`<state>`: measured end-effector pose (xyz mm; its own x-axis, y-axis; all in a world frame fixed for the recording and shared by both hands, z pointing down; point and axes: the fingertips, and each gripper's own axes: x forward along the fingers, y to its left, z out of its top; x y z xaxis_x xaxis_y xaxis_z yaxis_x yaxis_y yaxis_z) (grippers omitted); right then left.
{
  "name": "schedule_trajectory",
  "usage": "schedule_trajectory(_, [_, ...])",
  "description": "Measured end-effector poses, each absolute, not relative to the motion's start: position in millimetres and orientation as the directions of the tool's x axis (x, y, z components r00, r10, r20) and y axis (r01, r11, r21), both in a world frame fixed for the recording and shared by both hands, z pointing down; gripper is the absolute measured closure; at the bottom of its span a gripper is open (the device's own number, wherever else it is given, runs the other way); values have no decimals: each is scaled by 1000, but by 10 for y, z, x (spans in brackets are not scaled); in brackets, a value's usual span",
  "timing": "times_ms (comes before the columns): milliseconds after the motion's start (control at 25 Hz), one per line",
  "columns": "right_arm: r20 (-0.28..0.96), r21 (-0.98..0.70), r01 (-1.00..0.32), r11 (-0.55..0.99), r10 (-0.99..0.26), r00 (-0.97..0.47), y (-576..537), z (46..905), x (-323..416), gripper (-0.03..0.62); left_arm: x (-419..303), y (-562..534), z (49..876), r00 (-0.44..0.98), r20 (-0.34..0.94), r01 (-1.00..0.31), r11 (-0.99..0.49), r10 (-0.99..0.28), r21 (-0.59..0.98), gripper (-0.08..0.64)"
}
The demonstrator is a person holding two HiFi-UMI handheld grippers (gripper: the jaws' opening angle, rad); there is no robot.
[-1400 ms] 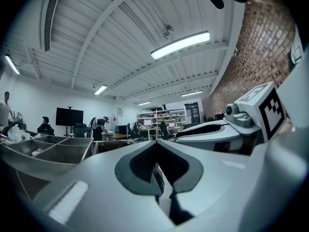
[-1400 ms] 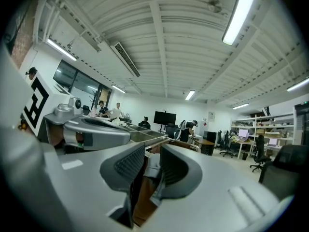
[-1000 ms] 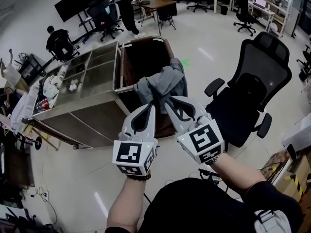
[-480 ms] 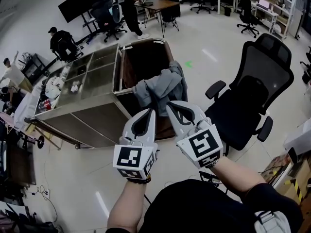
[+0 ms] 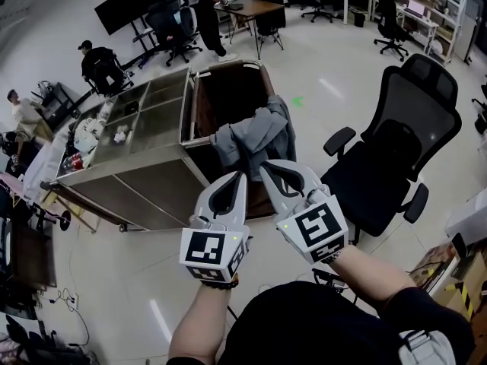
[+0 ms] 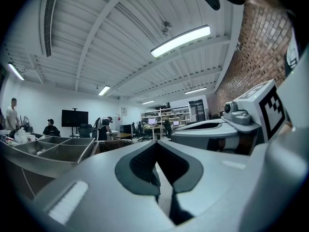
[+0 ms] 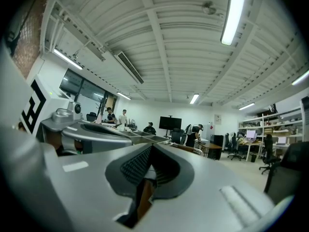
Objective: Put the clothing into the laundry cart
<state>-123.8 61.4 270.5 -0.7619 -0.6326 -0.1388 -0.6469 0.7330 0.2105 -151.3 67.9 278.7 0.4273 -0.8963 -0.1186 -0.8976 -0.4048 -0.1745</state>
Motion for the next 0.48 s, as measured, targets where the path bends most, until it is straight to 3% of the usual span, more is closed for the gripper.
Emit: schedule_trajectory(480, [-135, 217, -647, 731, -634, -762, 663, 2684, -1323, 592, -1578, 719, 2753, 430, -121, -897, -407, -895, -174, 558])
